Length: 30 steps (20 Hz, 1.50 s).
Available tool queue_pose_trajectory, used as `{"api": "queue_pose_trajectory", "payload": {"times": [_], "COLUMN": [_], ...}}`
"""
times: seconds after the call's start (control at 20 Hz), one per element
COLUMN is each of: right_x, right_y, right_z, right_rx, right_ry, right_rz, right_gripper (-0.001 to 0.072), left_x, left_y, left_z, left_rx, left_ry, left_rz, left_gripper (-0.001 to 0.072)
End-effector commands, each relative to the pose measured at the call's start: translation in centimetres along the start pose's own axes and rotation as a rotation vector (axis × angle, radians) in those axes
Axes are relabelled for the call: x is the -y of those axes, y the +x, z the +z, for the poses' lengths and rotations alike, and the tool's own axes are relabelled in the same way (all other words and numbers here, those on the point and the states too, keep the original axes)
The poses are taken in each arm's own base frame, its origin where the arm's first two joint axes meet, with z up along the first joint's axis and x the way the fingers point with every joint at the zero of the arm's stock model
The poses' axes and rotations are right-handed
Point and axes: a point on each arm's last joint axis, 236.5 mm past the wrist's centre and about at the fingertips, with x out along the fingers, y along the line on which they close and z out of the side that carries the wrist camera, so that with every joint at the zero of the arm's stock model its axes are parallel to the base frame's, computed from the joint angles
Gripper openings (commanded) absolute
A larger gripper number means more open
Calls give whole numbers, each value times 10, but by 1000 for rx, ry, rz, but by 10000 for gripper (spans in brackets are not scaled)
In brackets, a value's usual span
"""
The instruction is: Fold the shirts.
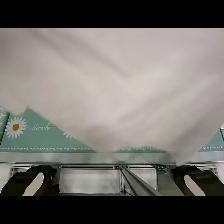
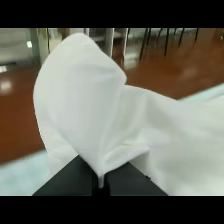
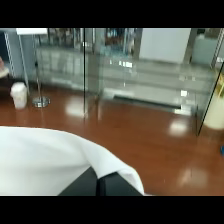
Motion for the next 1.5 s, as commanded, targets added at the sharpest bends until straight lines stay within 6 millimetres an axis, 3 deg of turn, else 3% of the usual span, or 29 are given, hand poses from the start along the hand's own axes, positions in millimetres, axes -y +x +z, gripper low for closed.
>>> {"api": "queue_pose_trajectory", "payload": {"times": [0.0, 0.1, 0.25, 0.3, 0.4, 0.6, 0.75, 0.8, 0.85, 0.95, 1.15, 1.25, 1.45], "right_x": [4, 8, 22, 26, 31, 35, 30, 32, 35, 48, 89, 79, 30], "right_y": [25, 68, 139, 158, 195, 280, 321, 331, 335, 318, 209, 158, 64], "right_z": [-67, -131, -245, -274, -321, -381, -415, -421, -424, -428, -458, -483, -541], "right_rx": [-236, -400, -601, -651, -753, -812, -879, -894, -909, -998, -1336, -1414, -1556], "right_ry": [56, 120, 214, 234, 270, 407, 500, 529, 532, 430, 303, 385, 589], "right_rz": [1, 17, -6, -13, -17, -13, 6, 2, 2, -16, -162, -159, -45], "right_gripper": [20, 20, 20, 20, 20, 21, 23, 163, 402, 407, 406, 406, 406], "left_x": [-12, -33, -74, -86, -110, -157, -162, -163, -161, -155, -144, -144, -143], "left_y": [21, 54, 110, 124, 149, 200, 230, 236, 238, 235, 228, 228, 227], "left_z": [-85, -160, -290, -329, -383, -427, -443, -450, -457, -468, -471, -471, -471], "left_rx": [-258, -442, -653, -708, -758, -752, -774, -795, -816, -860, -907, -909, -913], "left_ry": [-149, -281, -522, -569, -646, -712, -821, -840, -862, -881, -825, -826, -827], "left_rz": [-13, -17, 30, 48, 103, 190, 161, 155, 144, 127, 64, 62, 60], "left_gripper": [28, 28, 28, 28, 28, 28, 28, 28, 28, 28, 28, 28, 28]}}
